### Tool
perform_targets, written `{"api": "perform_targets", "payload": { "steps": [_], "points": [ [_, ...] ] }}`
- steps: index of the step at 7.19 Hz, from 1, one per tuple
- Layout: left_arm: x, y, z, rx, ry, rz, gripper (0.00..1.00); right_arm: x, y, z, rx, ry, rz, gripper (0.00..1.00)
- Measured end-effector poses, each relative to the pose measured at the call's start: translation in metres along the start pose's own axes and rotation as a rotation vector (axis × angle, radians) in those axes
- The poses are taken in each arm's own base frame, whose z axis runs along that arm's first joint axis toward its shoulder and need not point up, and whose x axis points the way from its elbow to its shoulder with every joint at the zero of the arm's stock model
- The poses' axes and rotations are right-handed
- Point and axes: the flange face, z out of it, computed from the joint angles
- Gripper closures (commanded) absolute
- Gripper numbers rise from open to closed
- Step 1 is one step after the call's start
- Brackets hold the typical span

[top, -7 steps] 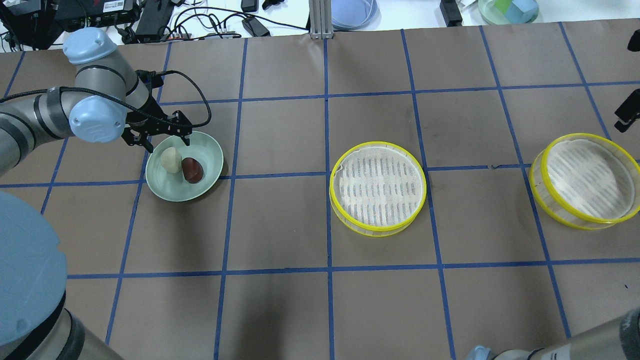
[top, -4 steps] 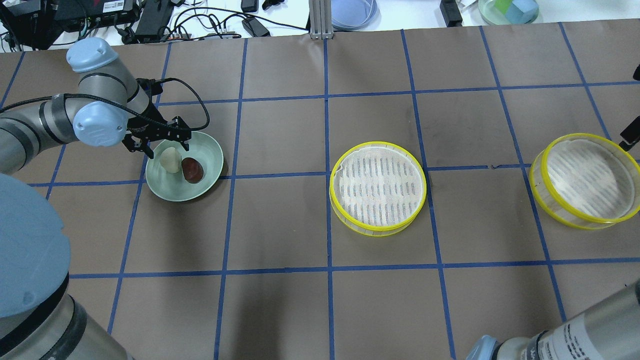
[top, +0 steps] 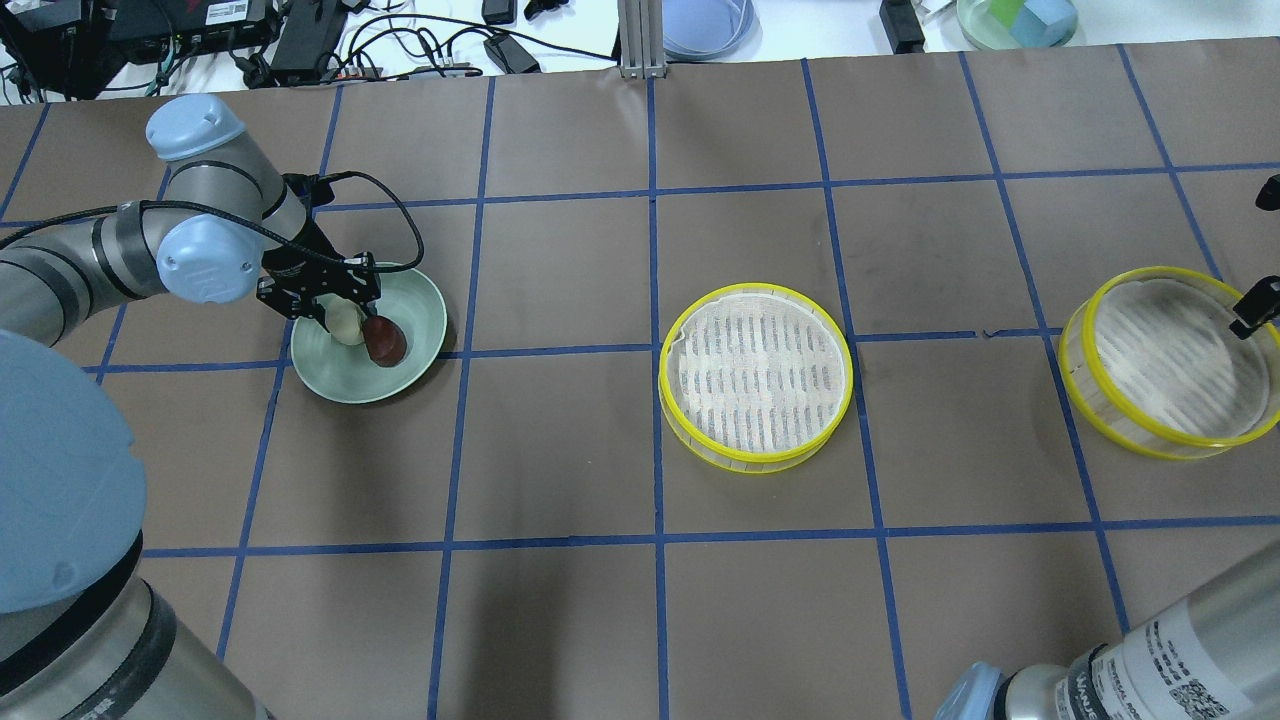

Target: Stack buns with steamer

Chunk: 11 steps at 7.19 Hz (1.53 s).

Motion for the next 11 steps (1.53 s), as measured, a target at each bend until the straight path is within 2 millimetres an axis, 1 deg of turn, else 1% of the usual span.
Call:
{"api": "perform_targets", "payload": {
  "steps": [1, 2, 3, 4, 5, 6, 7, 8, 9, 10, 11],
  "points": [
    [-0.001, 0.0, -0.002, 0.003, 0.0, 0.009, 1.0, 0.0, 0.001, 0.001, -0.007, 0.003, 0.0, 0.93],
    [-0.001, 0.001, -0.007, 0.012, -0.002, 0.023, 1.0, 0.001, 0.002, 0.002, -0.015, 0.003, 0.0, 1.0],
    [-0.001, 0.001, -0.016, 0.027, -0.005, 0.034, 1.0, 0.0, 0.002, 0.003, -0.021, 0.001, -0.001, 1.0],
    [0.002, 0.002, -0.03, 0.053, -0.008, 0.043, 1.0, -0.001, 0.004, 0.003, -0.029, -0.003, -0.001, 1.0],
    [0.011, 0.007, -0.052, 0.087, -0.009, 0.054, 1.0, -0.004, 0.006, -0.001, -0.041, -0.011, -0.001, 1.0],
    [0.026, 0.019, -0.076, 0.103, -0.001, 0.059, 1.0, -0.008, 0.011, -0.013, -0.049, -0.017, 0.002, 1.0],
    [0.047, 0.036, -0.097, 0.103, 0.014, 0.044, 1.0, -0.014, 0.016, -0.035, -0.048, -0.014, 0.003, 1.0],
    [0.081, 0.055, -0.116, 0.11, 0.024, 0.016, 1.0, -0.026, 0.019, -0.064, -0.042, -0.004, 0.002, 1.0],
    [0.125, 0.078, -0.126, 0.117, 0.031, -0.008, 1.0, -0.041, 0.019, -0.091, -0.037, 0.008, -0.002, 1.0],
    [0.172, 0.102, -0.13, 0.12, 0.046, -0.029, 1.0, -0.06, 0.017, -0.116, -0.034, 0.021, -0.009, 1.0],
    [0.217, 0.124, -0.127, 0.114, 0.073, -0.048, 1.0, -0.084, 0.014, -0.143, -0.035, 0.045, -0.015, 1.0]
  ]
}}
